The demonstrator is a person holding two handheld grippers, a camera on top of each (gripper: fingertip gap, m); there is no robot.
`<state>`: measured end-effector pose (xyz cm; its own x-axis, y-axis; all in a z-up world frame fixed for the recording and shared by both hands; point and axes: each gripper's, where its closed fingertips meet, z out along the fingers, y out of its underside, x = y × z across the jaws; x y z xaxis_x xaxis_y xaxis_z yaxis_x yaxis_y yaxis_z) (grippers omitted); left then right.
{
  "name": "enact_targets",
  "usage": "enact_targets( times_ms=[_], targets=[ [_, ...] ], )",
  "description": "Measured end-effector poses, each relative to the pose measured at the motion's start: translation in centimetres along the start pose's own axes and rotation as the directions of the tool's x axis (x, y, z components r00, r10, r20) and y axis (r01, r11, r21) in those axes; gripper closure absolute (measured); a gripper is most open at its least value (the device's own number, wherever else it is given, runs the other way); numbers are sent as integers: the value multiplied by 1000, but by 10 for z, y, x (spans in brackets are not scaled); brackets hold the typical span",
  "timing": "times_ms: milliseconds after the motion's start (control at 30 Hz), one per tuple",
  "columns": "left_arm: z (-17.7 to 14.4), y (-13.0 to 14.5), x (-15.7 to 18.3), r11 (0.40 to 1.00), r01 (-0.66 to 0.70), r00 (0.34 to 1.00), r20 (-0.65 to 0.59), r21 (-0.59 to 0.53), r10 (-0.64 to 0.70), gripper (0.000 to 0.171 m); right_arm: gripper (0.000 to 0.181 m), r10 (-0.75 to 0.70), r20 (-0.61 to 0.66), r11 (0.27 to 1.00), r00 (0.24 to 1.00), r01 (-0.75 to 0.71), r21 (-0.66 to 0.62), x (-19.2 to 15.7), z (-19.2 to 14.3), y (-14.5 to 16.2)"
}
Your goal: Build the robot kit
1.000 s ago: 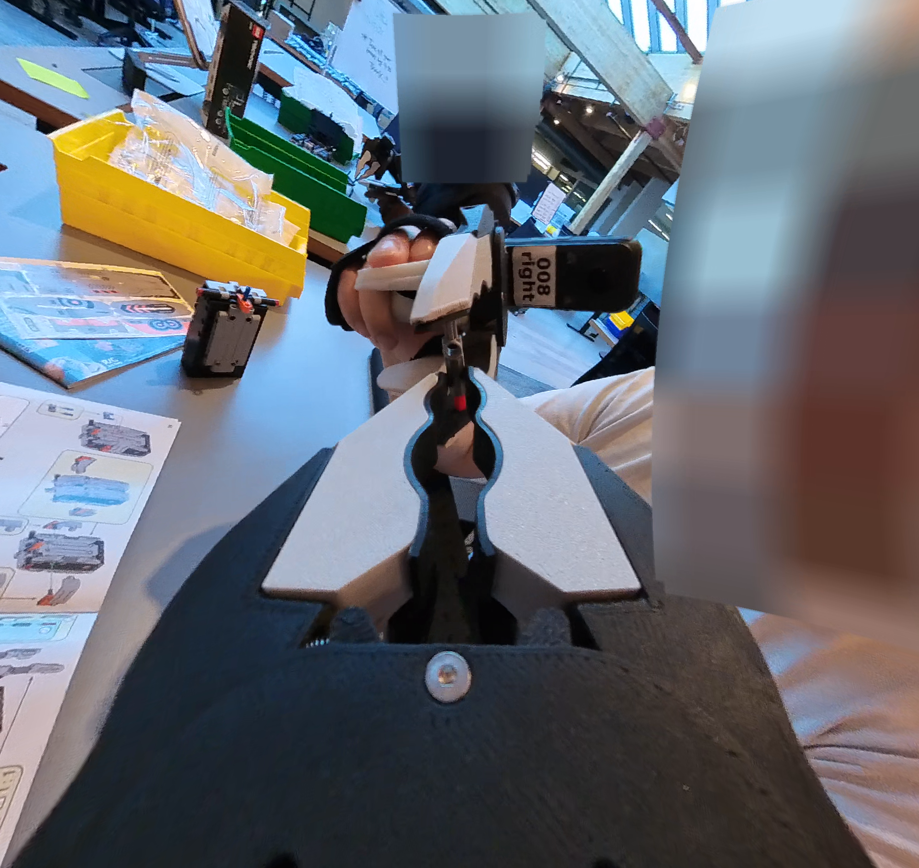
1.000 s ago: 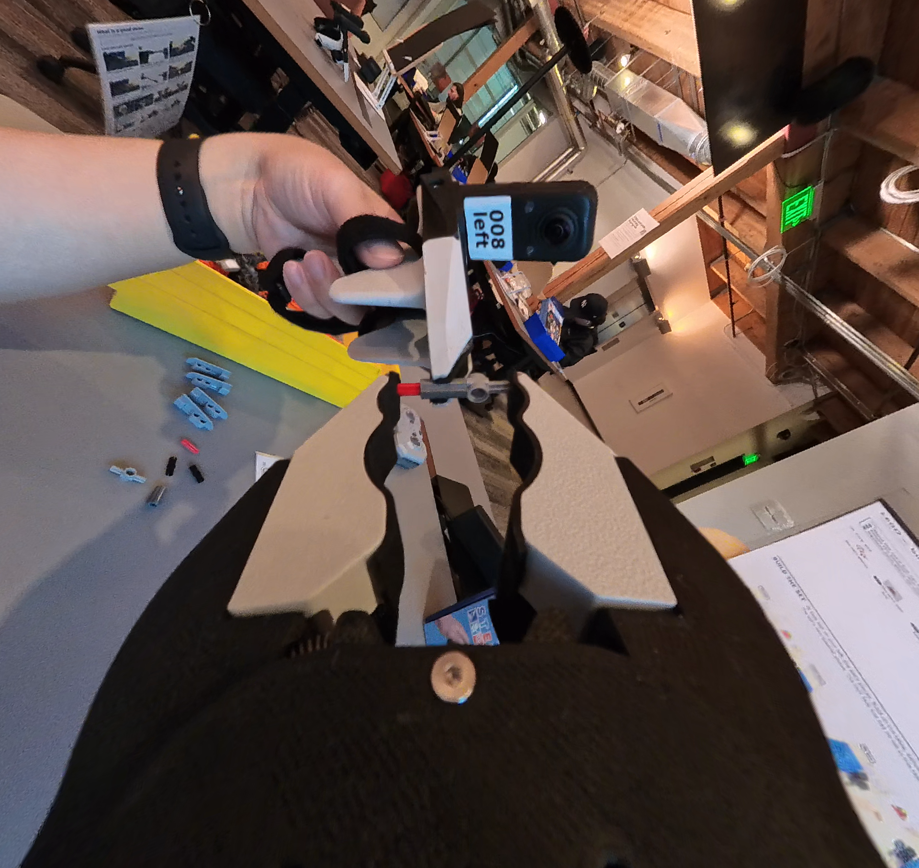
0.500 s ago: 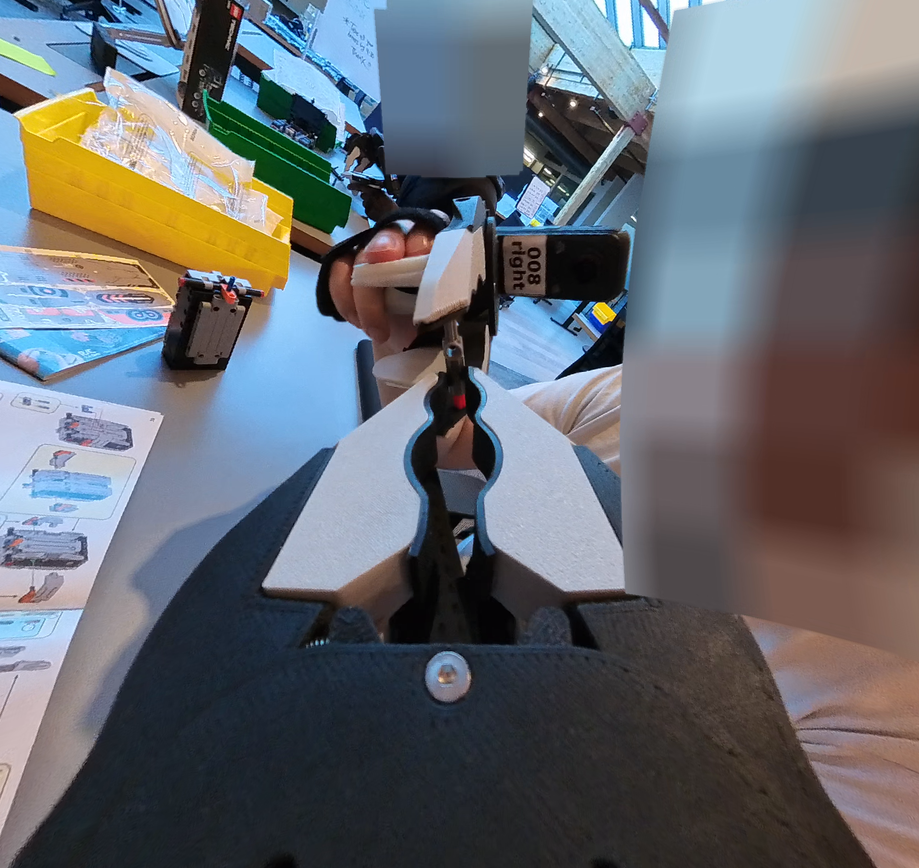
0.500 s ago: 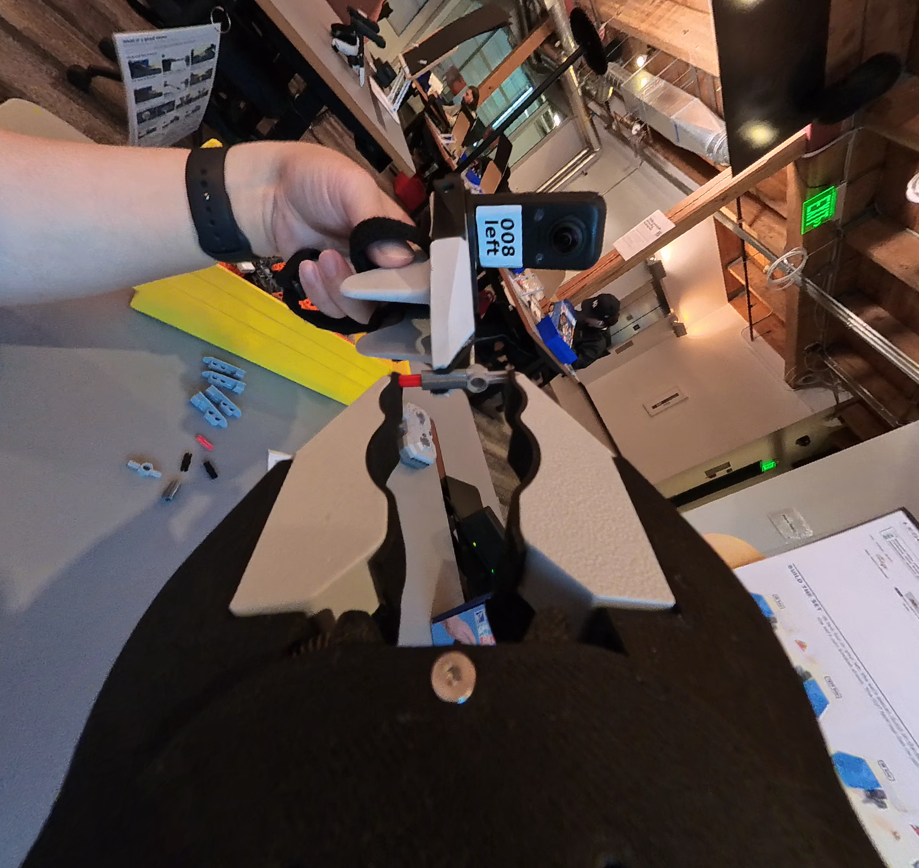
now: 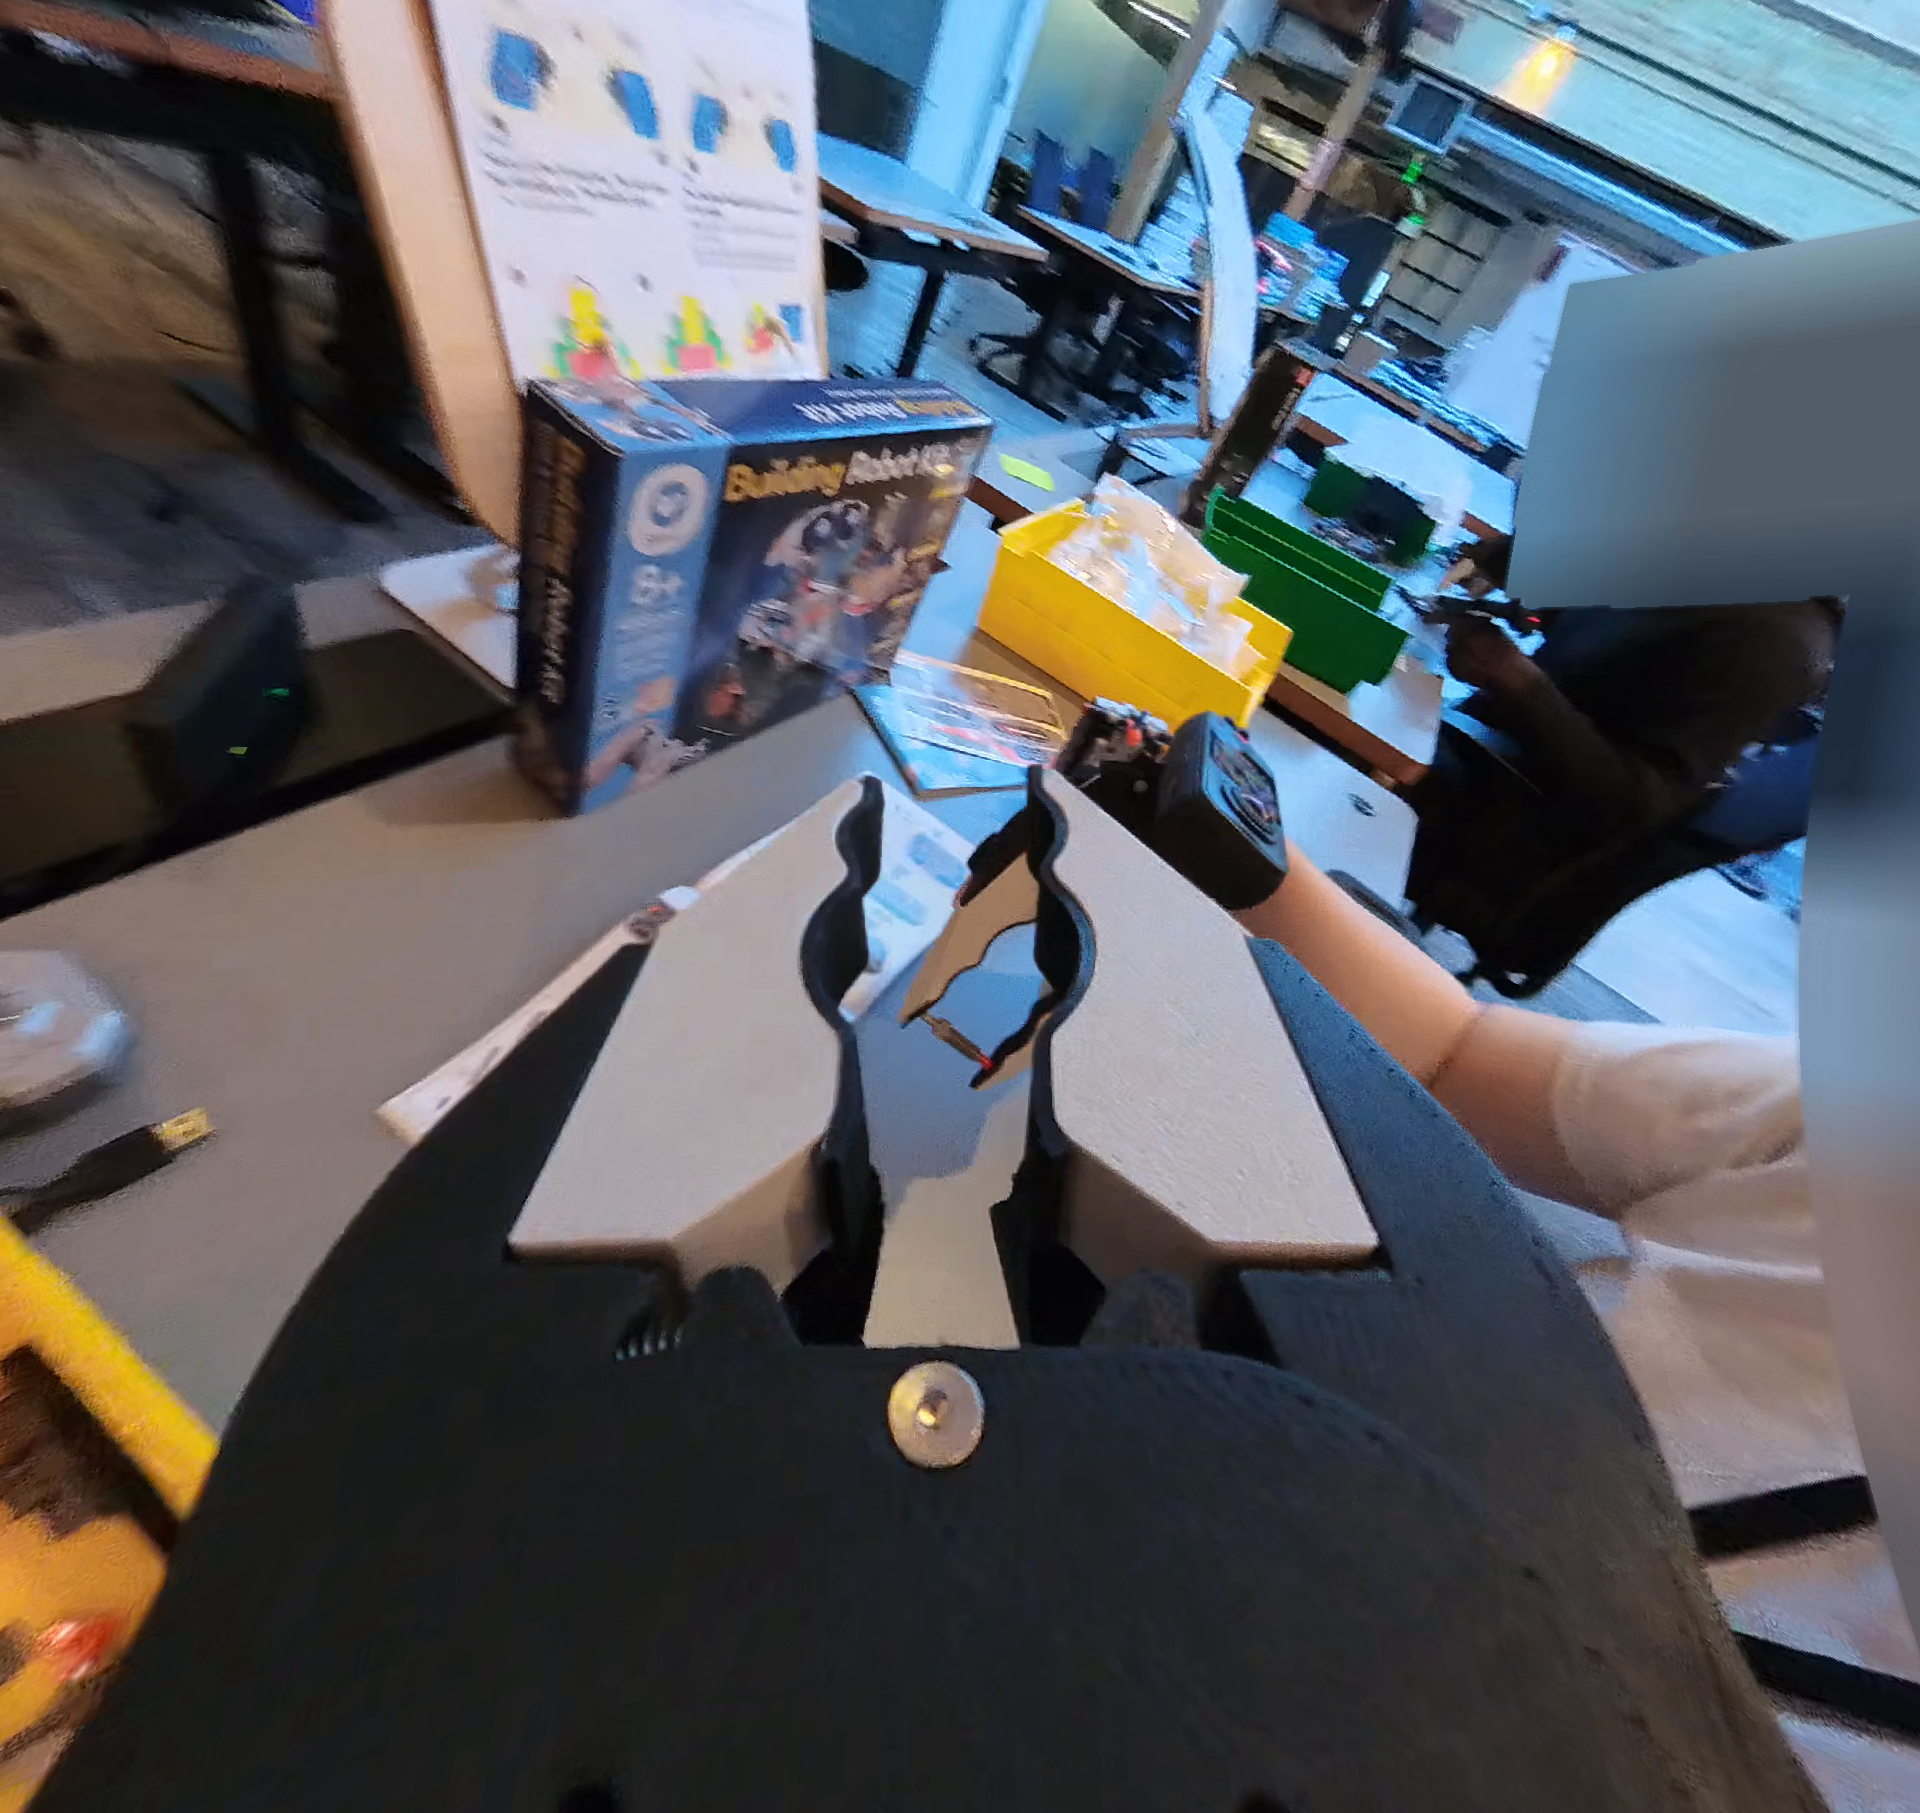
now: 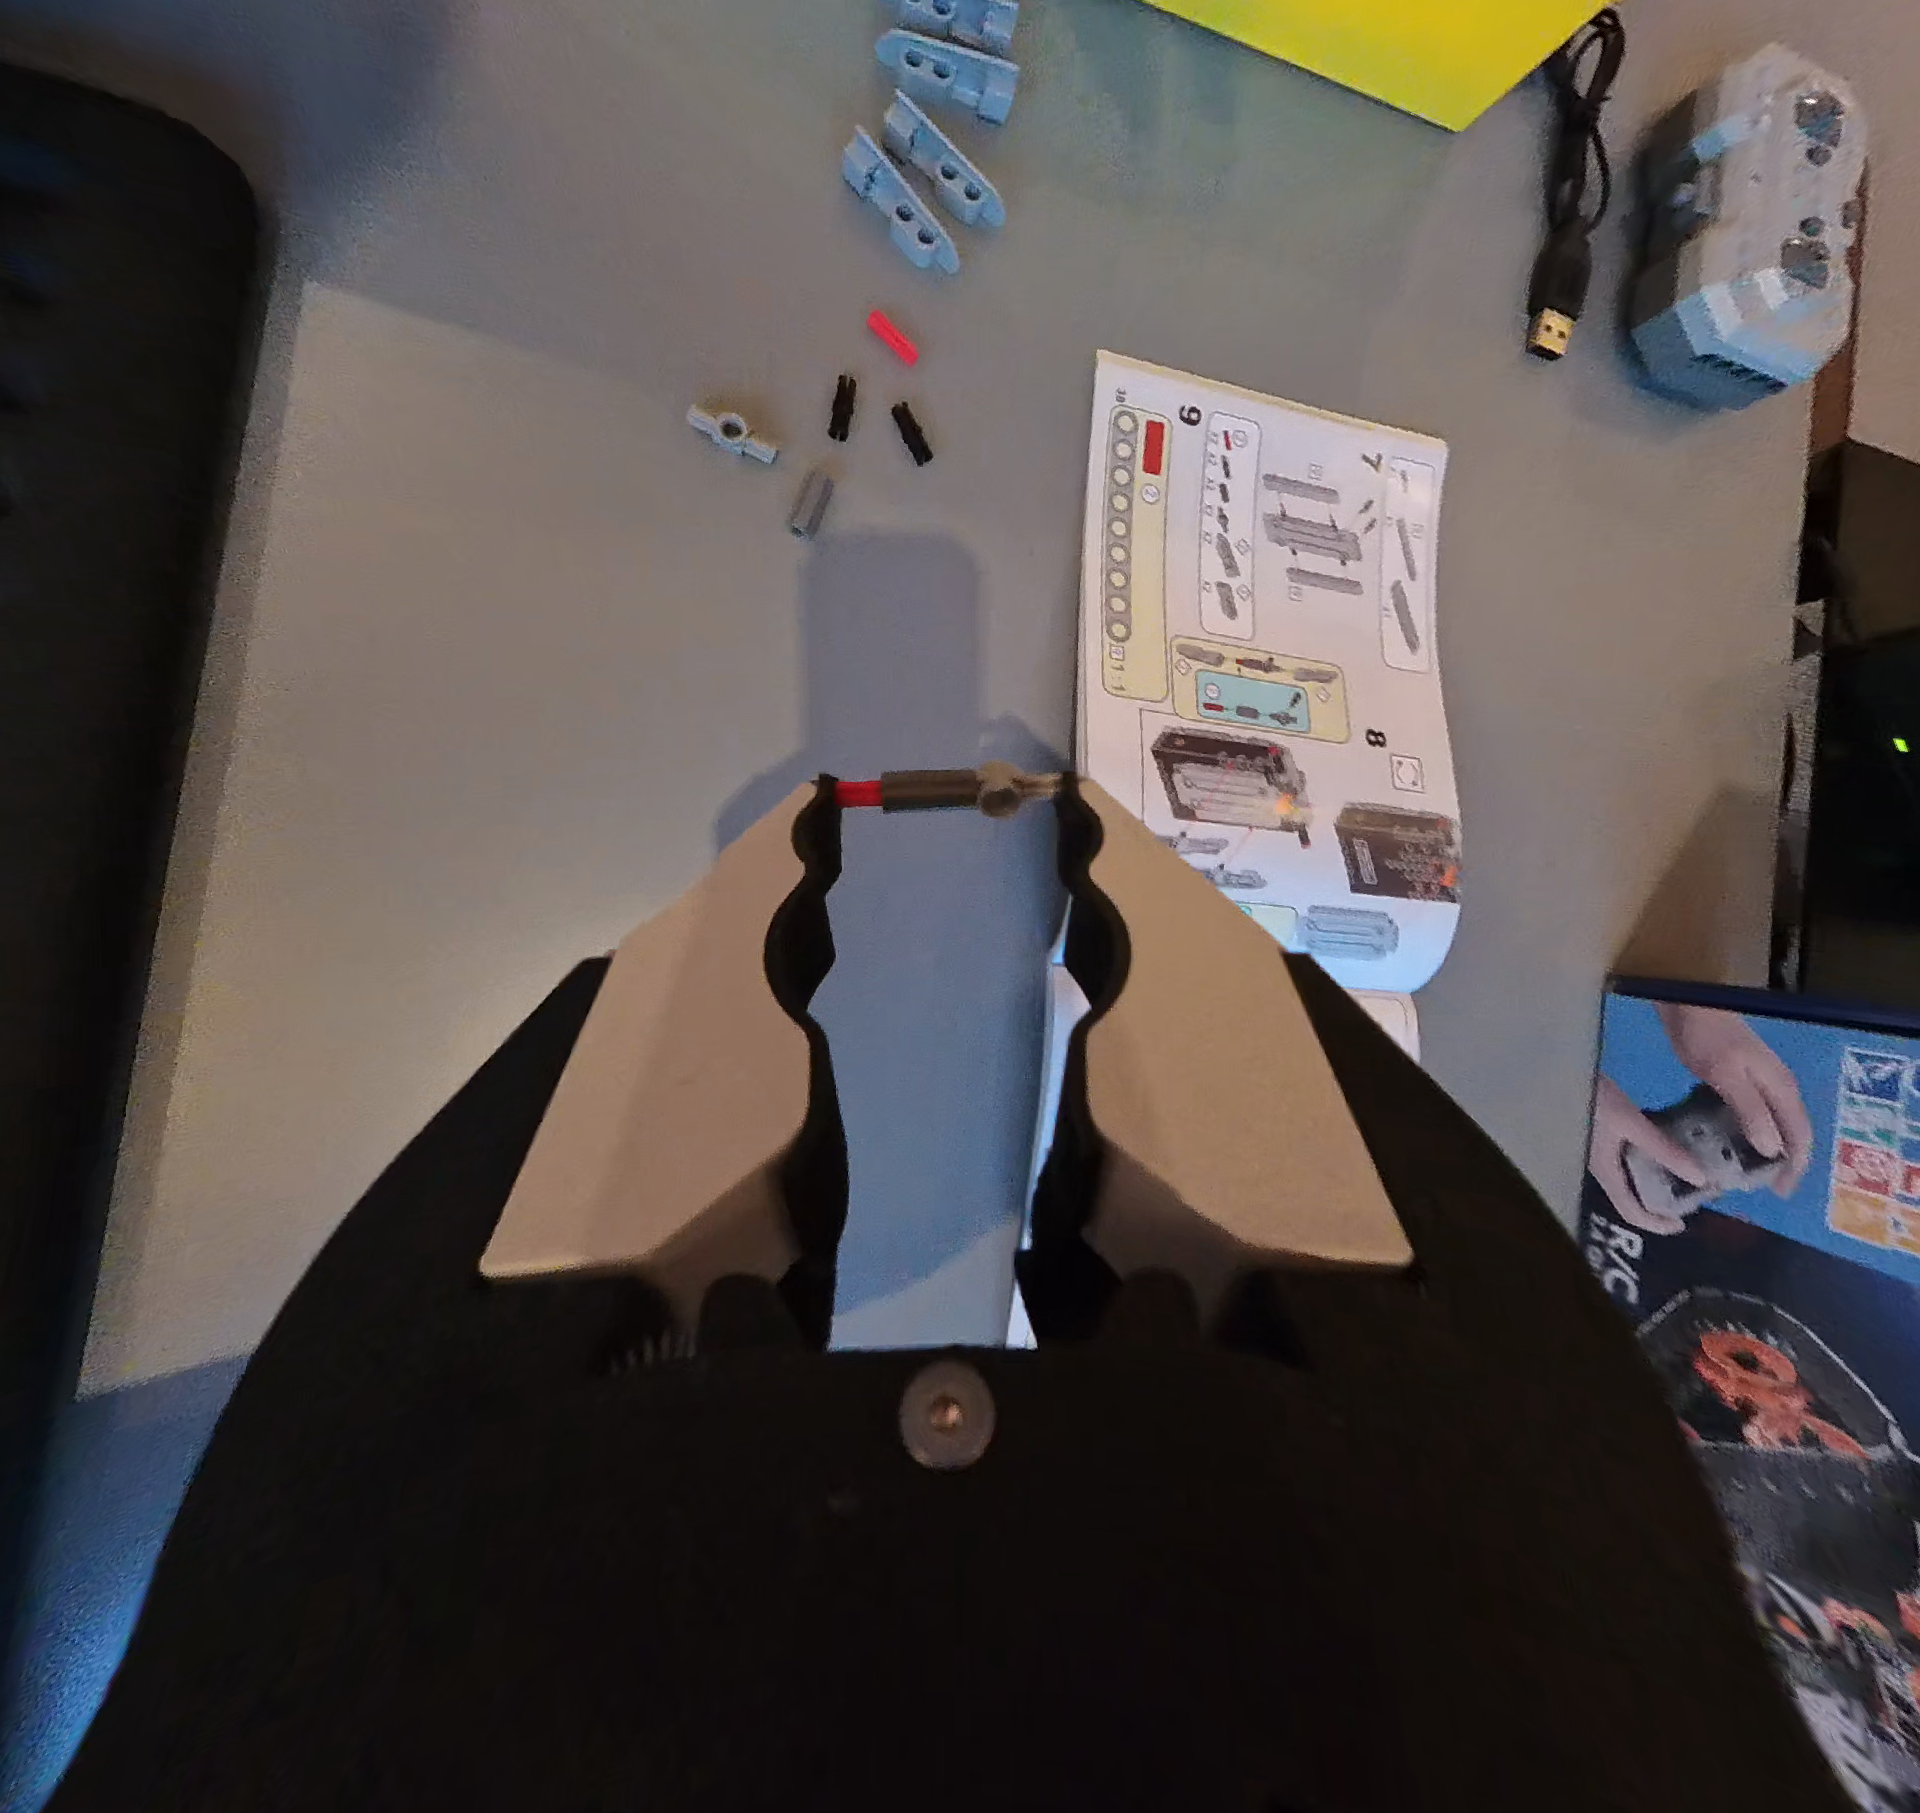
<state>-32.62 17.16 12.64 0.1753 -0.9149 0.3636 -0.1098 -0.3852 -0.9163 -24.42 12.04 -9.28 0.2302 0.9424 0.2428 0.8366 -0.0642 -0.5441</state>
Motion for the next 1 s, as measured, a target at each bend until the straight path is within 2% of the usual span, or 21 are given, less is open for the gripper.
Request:
enact_targets(
  times_ms=[133,200,300,400,500,667,833,1000],
  targets=[
    [-22,-9,0,998,-17,999,35,65,15,146,140,26,69,999,997,-28,36,-10,5,-5],
    [-25,-11,1,997,-27,999,37,78,24,145,140,-16,52,999,999,13,39,-11,9,-5],
    [-21,-5,-2,999,-18,999,31,48,17,143,140,-100,-66,989,993,107,106,2,0,-21],
    [-10,3,-6,1000,14,1000,-7,2,-14,140,140,-144,-178,946,973,188,264,7,-26,-53],
    [8,14,-6,996,58,995,-72,-69,-63,139,140,-163,-317,901,934,272,339,16,-53,-73],
    [40,38,-2,975,72,987,-124,-212,-100,139,140,-158,-454,866,877,344,364,26,-79,-85],
    [67,52,16,954,68,967,-215,-294,-135,140,140,-58,-585,841,809,355,407,45,-114,-90],
    [87,64,29,935,47,953,-263,-353,-148,144,140,-27,-678,888,735,329,321,63,-125,-83]
  ],
)
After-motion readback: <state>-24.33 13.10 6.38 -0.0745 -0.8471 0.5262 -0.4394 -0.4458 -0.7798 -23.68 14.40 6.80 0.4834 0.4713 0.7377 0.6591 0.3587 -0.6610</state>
